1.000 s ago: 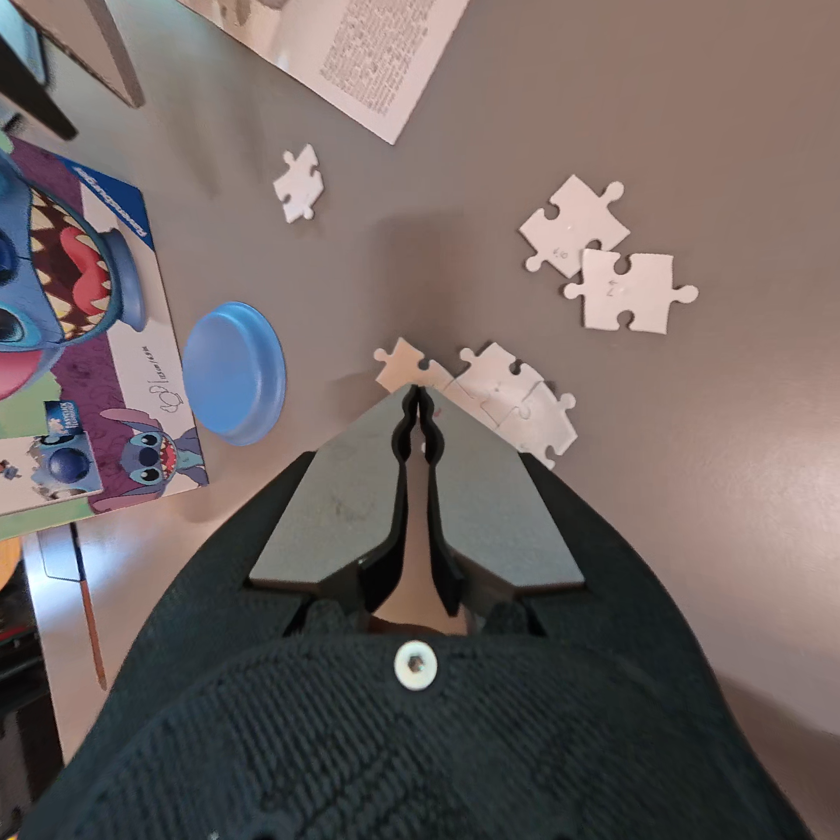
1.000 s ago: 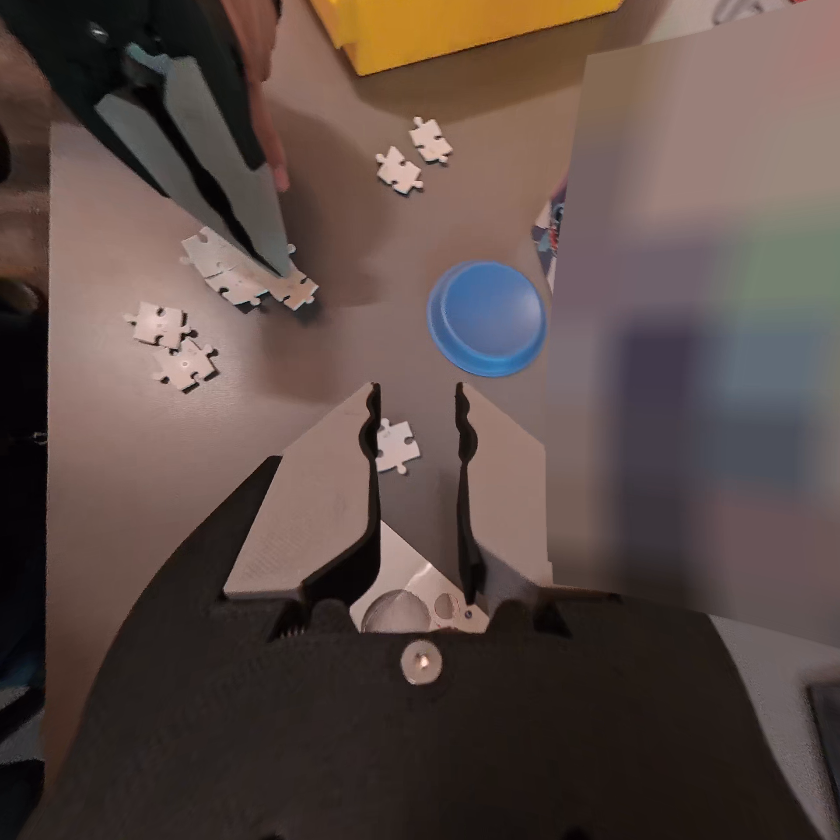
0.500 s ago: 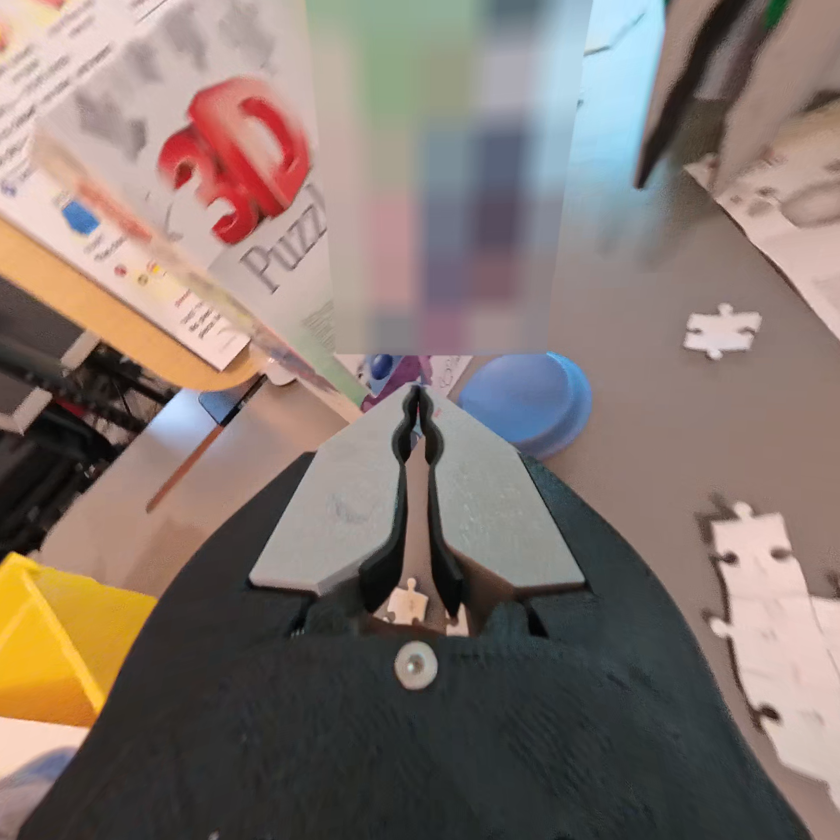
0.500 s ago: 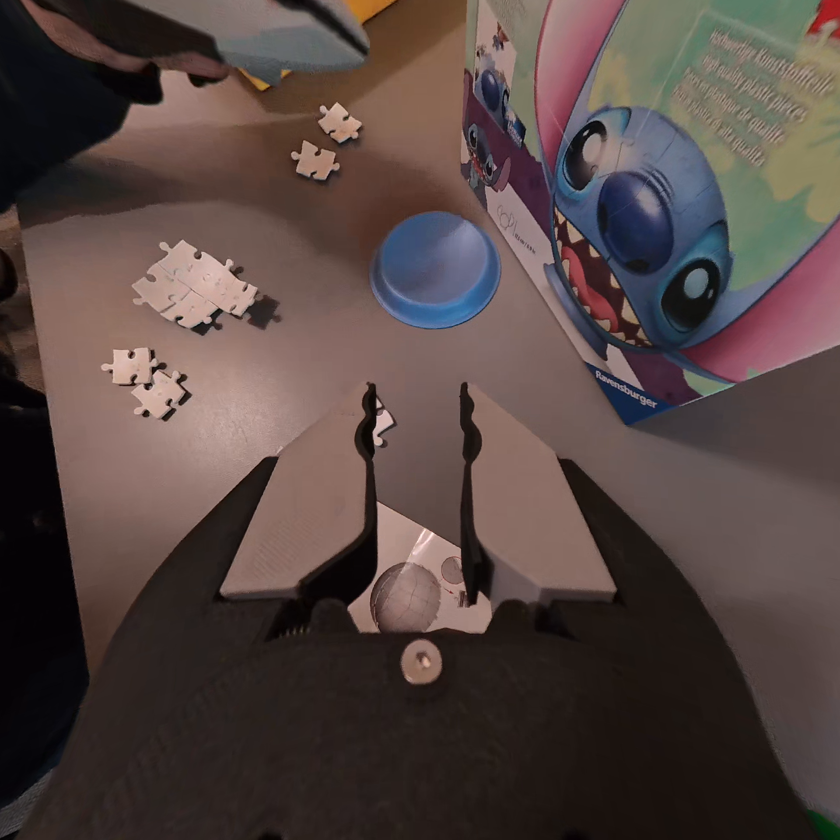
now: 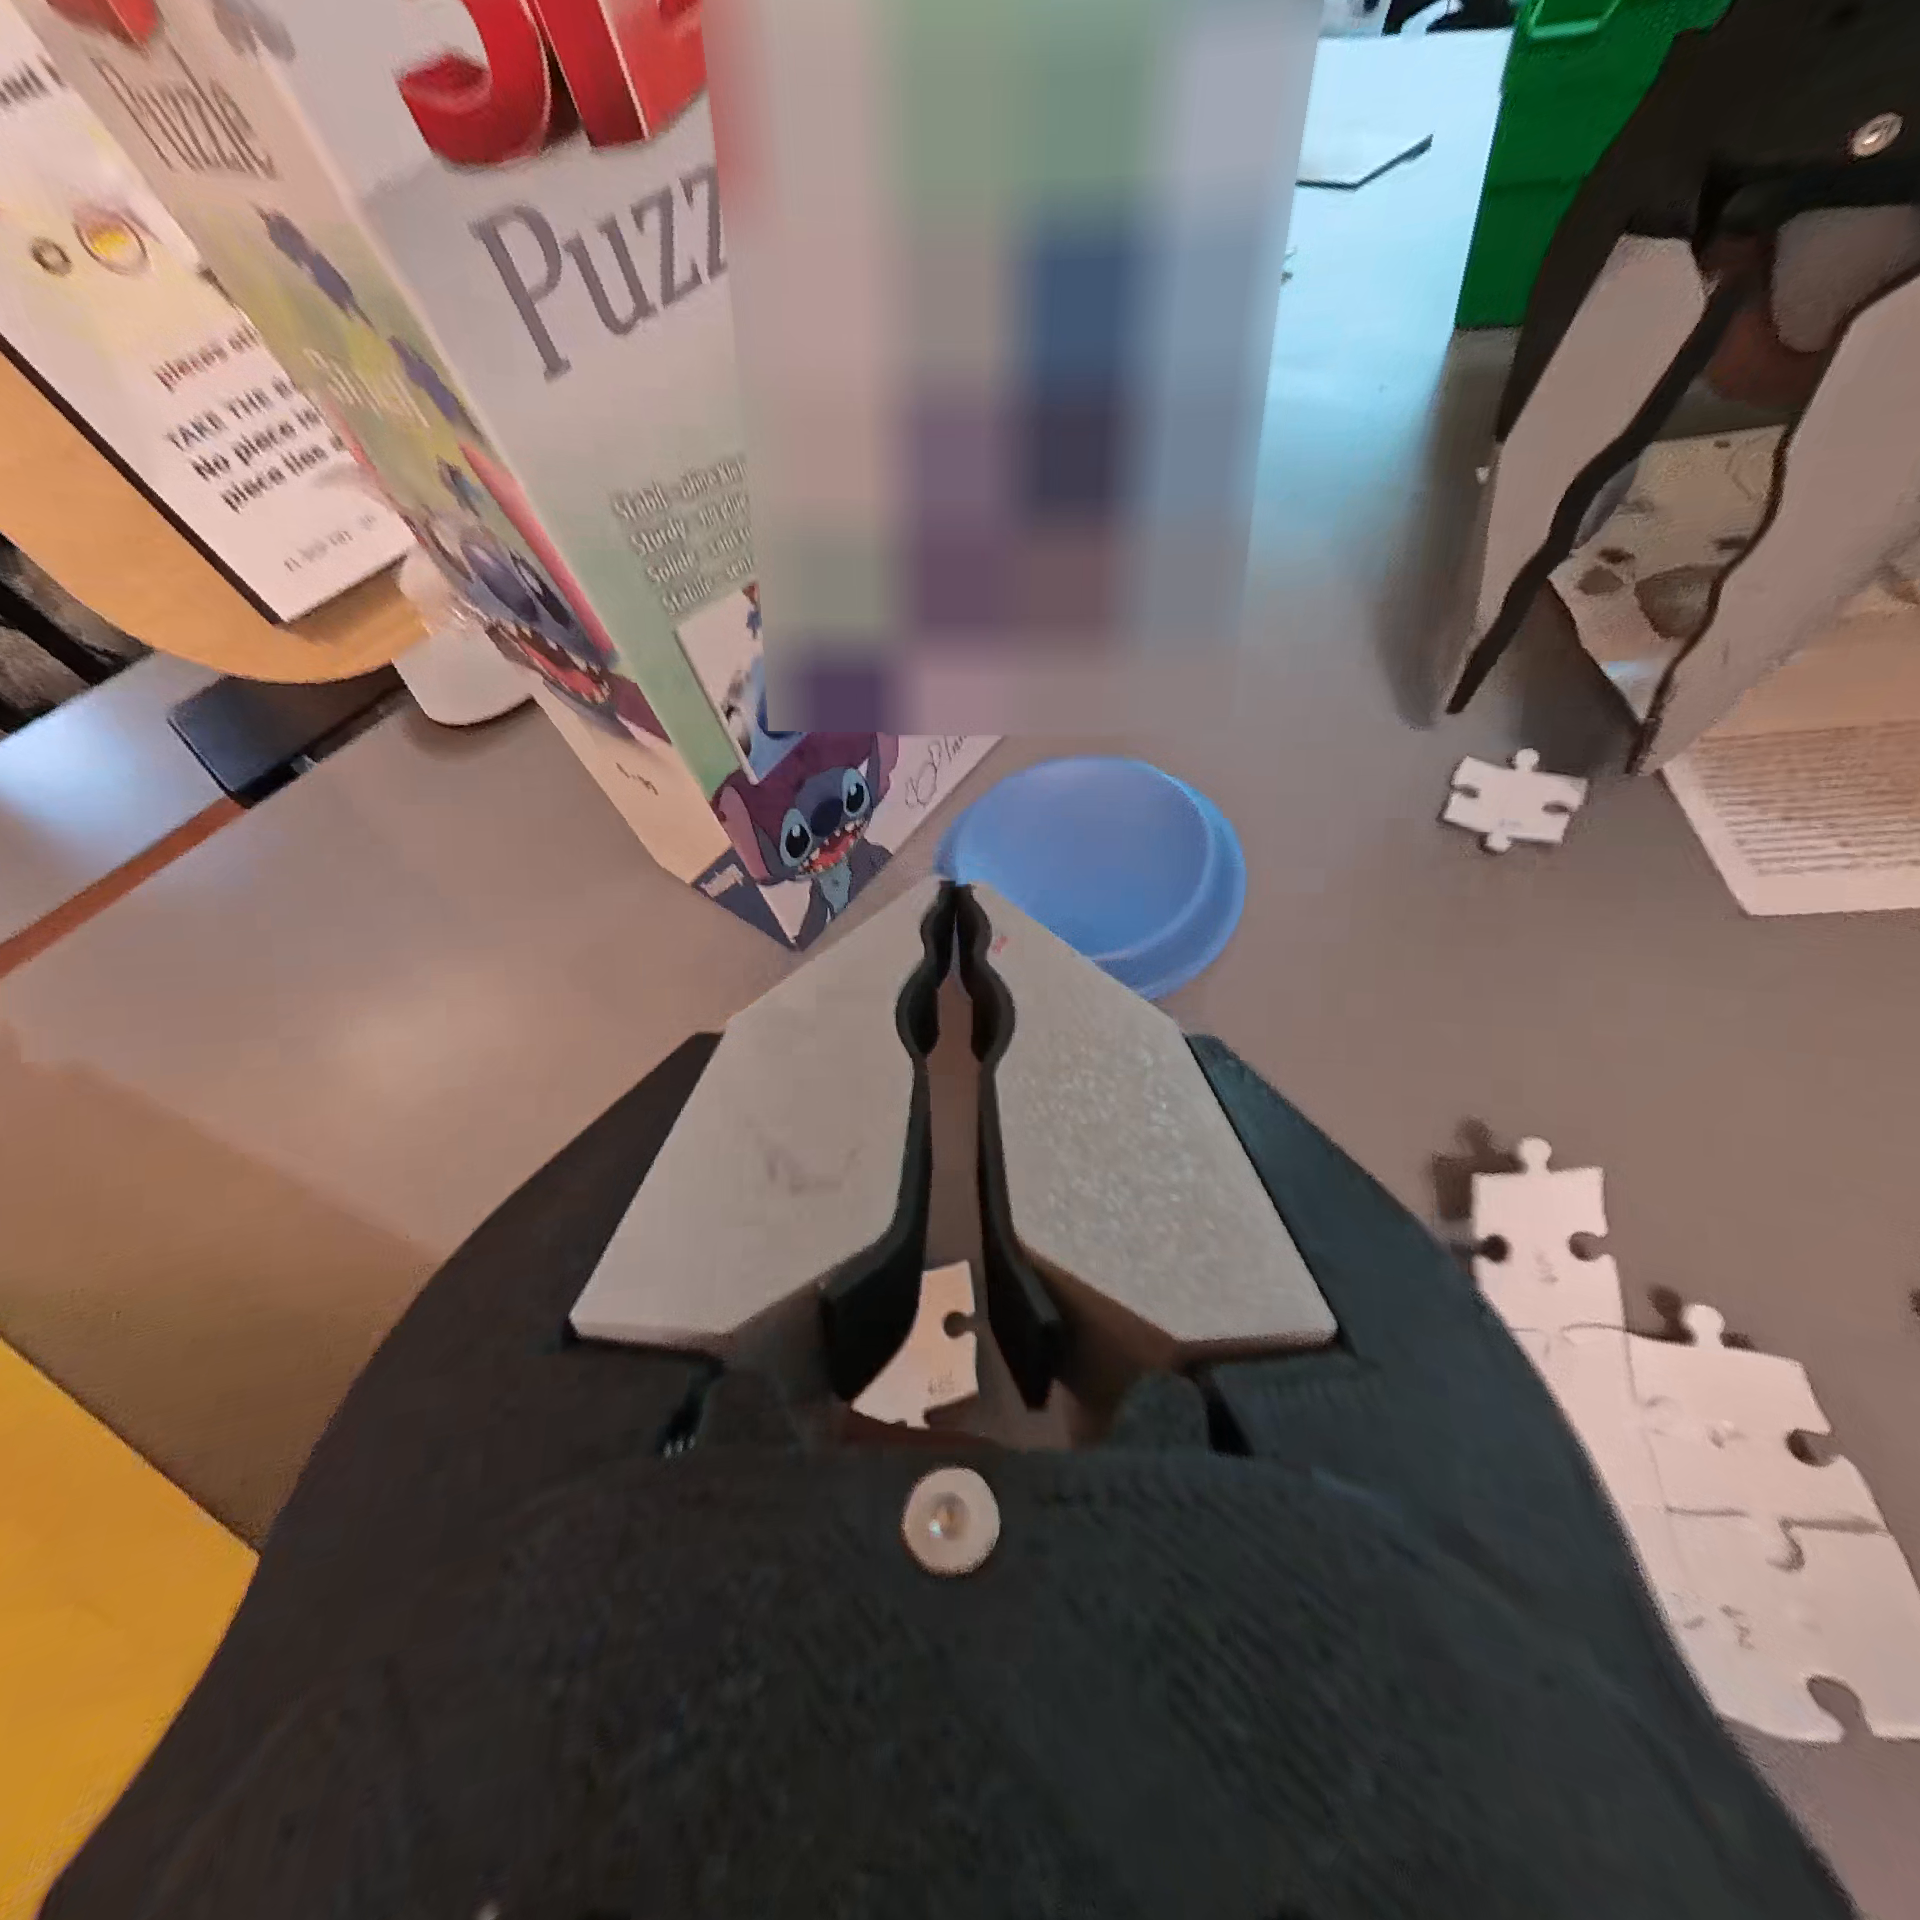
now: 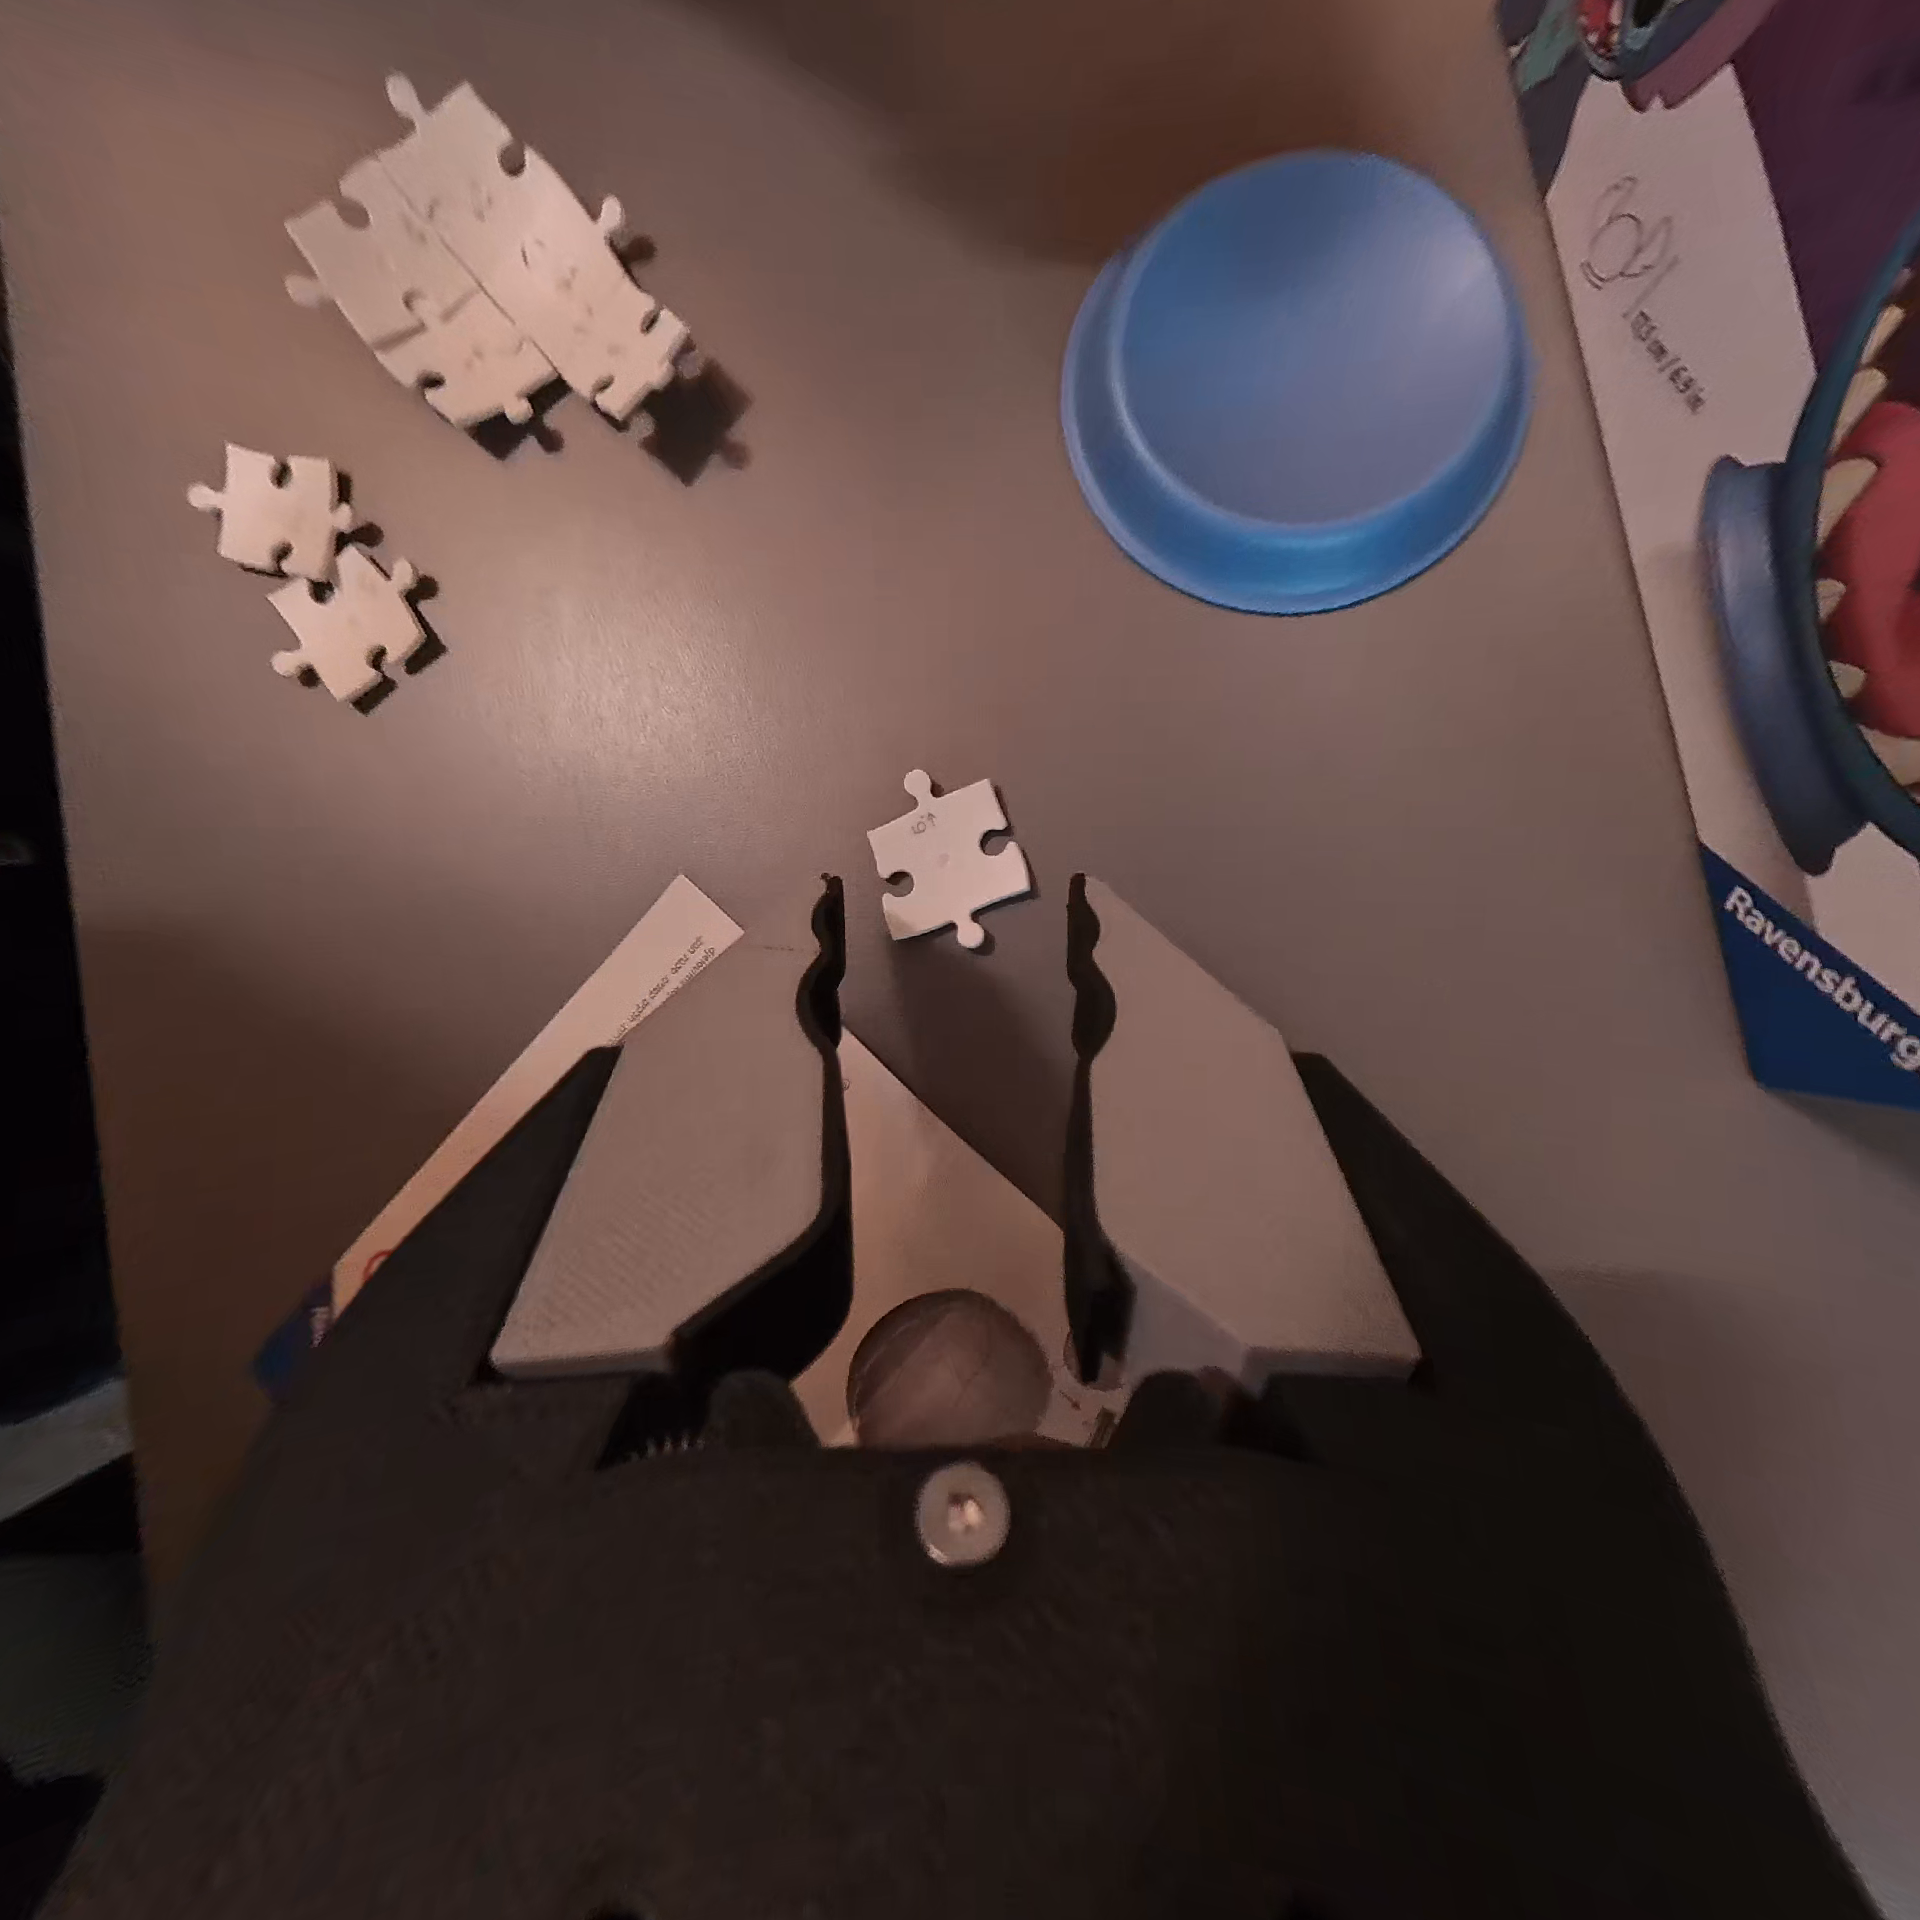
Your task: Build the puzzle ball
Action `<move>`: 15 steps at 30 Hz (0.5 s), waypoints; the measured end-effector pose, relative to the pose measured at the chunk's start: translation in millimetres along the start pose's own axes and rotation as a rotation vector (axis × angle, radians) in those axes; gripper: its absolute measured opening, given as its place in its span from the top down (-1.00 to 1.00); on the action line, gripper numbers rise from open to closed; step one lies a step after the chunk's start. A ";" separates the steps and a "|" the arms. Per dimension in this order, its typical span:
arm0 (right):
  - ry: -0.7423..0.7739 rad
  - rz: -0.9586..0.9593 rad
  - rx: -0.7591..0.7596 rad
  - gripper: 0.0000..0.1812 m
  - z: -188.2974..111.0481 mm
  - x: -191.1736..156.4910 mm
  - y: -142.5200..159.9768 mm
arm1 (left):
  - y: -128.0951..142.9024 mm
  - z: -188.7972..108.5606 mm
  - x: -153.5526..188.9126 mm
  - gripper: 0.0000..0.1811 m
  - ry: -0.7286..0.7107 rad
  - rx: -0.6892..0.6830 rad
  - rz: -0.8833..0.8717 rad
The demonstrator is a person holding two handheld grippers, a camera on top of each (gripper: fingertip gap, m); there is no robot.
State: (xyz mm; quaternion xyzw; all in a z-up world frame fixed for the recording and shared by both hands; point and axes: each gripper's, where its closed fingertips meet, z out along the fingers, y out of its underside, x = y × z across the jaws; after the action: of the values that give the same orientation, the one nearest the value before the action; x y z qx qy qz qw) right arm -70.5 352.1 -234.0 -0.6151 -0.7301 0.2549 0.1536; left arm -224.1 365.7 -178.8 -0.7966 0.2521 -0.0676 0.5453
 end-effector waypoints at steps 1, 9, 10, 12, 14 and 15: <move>0.009 -0.020 -0.009 0.56 2.3 0.2 1.0 | 3.3 1.1 -0.6 1.00 0.000 -0.013 -0.005; 0.150 -0.144 -0.073 0.63 11.2 14.4 4.3 | 12.0 9.6 11.3 0.64 0.061 -0.070 -0.077; 0.201 -0.158 -0.086 0.63 8.6 21.6 5.0 | 13.3 10.2 11.2 0.64 0.058 -0.076 -0.074; 0.247 -0.182 -0.102 0.61 3.9 26.8 8.4 | 15.2 11.4 10.6 0.65 0.054 -0.084 -0.073; 0.283 -0.181 -0.108 0.62 -1.2 32.5 11.7 | 17.1 12.3 9.0 0.65 0.052 -0.089 -0.081; 0.304 -0.165 -0.109 0.62 -3.9 36.8 12.1 | 17.9 12.6 7.9 0.65 0.049 -0.092 -0.085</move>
State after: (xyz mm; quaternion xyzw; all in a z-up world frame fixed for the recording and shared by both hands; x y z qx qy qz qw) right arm -65.7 390.1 -240.9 -0.5919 -0.7592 0.1056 0.2491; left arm -218.3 367.5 -201.3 -0.8288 0.2343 -0.0986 0.4985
